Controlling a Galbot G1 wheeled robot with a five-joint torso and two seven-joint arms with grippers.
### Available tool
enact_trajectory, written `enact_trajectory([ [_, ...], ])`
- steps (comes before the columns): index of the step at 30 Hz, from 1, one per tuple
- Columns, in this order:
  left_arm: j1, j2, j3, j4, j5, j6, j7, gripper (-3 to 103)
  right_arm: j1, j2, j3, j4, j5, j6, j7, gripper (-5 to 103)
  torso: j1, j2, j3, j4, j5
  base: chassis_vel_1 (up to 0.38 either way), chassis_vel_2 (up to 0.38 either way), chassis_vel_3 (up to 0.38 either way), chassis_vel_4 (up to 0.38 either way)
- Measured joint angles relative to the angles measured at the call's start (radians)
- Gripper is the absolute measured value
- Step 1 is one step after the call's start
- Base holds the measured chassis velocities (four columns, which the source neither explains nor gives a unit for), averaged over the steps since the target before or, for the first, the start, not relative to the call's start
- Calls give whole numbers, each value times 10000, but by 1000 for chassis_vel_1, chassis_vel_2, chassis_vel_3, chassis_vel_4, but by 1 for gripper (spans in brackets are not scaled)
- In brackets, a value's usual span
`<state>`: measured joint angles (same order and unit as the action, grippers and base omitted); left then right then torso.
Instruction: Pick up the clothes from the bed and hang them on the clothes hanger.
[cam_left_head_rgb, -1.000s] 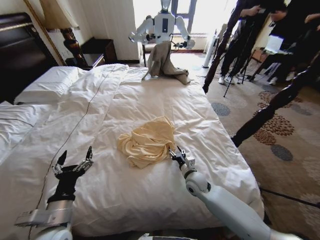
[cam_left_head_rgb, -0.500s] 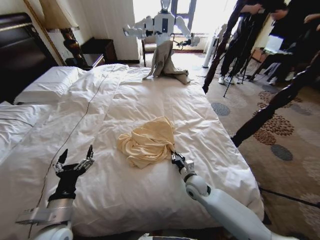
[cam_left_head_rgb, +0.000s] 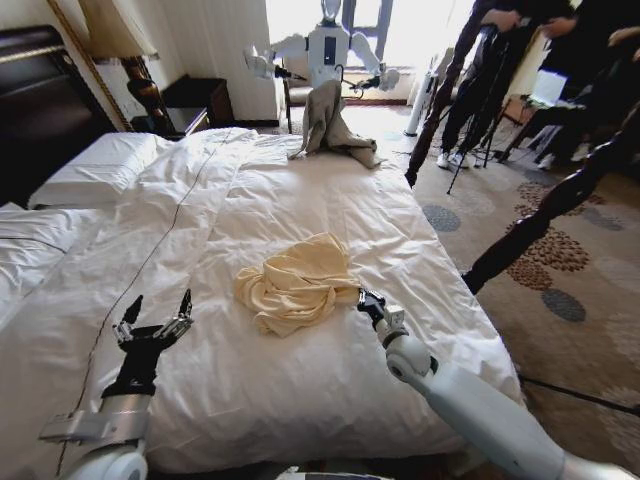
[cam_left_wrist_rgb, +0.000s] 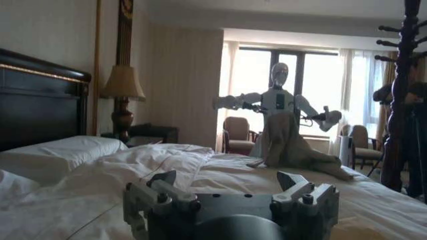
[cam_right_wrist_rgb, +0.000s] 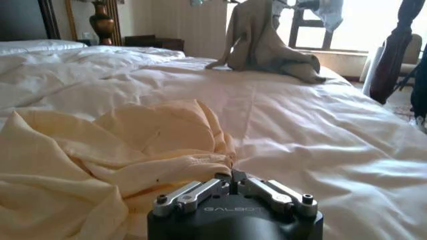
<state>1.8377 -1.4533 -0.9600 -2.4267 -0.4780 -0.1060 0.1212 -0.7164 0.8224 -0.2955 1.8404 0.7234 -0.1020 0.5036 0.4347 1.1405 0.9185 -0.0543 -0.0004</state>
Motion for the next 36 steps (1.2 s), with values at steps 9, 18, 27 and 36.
enact_trajectory([
  [9,14,178,913,263,600,-9,286,100,1038,-637,-471,519,208,-18,-35,0,0,0,0,-1,-1,0,0,0,0],
  [18,-321,686,3485,990,1038,431,-580,100,2727,-931,-1542,662,1144,-157,198,0,1,0,0,0,2,0,0,0,0],
  [27,-747,1047,5997,2486,2335,189,-1562,100,4124,-1134,-1946,372,2229,-353,415,0,1,0,0,-1,1,0,0,0,0],
  [36,-2523,1341,7167,3686,1985,421,-2132,100,5451,-1080,-3235,320,2798,-419,746,0,1,1,0,-1,1,0,0,0,0],
])
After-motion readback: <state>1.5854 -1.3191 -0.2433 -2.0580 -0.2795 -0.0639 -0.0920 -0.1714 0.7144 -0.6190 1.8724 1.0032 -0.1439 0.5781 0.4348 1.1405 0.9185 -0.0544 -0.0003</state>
